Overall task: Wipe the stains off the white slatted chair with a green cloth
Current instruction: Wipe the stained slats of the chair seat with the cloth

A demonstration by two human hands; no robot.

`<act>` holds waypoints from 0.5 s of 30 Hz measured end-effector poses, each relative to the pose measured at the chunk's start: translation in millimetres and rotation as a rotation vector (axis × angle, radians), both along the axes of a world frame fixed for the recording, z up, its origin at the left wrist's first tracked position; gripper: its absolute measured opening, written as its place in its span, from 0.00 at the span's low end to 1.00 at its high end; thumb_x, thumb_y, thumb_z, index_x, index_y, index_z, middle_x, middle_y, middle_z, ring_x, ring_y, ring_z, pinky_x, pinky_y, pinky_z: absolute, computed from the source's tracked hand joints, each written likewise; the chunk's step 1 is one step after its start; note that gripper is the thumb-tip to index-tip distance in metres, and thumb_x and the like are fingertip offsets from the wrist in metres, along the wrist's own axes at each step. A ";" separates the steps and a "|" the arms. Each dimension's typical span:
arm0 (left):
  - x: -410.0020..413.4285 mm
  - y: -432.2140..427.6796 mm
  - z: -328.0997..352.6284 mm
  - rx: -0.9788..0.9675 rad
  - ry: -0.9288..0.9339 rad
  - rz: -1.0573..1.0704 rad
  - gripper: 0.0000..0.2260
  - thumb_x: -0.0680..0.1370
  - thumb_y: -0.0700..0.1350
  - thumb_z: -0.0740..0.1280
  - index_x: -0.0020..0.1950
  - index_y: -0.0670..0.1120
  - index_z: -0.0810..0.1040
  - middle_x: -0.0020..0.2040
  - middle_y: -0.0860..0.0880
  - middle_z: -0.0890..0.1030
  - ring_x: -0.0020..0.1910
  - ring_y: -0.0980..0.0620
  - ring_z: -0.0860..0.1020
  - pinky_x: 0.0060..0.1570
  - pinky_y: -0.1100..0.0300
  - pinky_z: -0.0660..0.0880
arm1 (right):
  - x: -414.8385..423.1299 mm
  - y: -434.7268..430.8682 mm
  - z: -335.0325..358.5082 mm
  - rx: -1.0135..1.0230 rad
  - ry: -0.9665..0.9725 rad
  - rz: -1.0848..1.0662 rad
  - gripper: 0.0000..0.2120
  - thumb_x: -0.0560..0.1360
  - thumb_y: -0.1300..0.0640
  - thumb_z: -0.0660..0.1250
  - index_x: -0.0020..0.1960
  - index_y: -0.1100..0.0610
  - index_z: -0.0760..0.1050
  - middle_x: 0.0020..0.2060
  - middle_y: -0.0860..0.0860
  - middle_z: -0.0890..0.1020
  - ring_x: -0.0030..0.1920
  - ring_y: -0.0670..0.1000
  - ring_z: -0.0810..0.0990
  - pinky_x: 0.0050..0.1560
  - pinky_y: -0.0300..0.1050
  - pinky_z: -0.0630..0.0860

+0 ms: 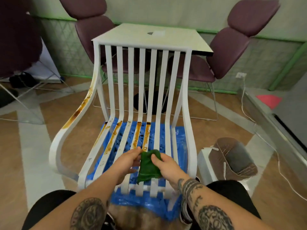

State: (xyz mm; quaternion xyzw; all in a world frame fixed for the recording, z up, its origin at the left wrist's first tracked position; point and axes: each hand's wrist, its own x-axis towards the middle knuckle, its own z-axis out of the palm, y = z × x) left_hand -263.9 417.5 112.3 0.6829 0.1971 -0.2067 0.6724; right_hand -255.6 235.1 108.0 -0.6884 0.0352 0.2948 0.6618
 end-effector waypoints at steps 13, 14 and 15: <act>23.6 -4.3 98.7 -0.041 -0.351 0.211 0.13 0.78 0.46 0.73 0.50 0.44 0.70 0.47 0.44 0.83 0.42 0.48 0.84 0.39 0.54 0.80 | 41.7 1.1 118.9 0.011 -0.297 -0.179 0.12 0.77 0.53 0.73 0.55 0.58 0.77 0.51 0.55 0.85 0.50 0.53 0.86 0.50 0.48 0.84; 25.1 -5.1 105.3 -0.039 -0.375 0.235 0.13 0.77 0.47 0.74 0.53 0.45 0.71 0.50 0.43 0.84 0.45 0.46 0.85 0.43 0.51 0.82 | 45.4 1.3 126.3 0.003 -0.301 -0.170 0.14 0.77 0.53 0.74 0.56 0.59 0.76 0.51 0.56 0.85 0.50 0.54 0.86 0.51 0.50 0.84; 27.0 -6.8 112.4 -0.034 -0.402 0.262 0.15 0.76 0.47 0.75 0.56 0.46 0.73 0.52 0.42 0.84 0.48 0.44 0.85 0.46 0.49 0.83 | 48.5 2.0 133.6 0.000 -0.303 -0.162 0.14 0.77 0.53 0.73 0.57 0.59 0.76 0.51 0.55 0.85 0.50 0.54 0.86 0.52 0.51 0.84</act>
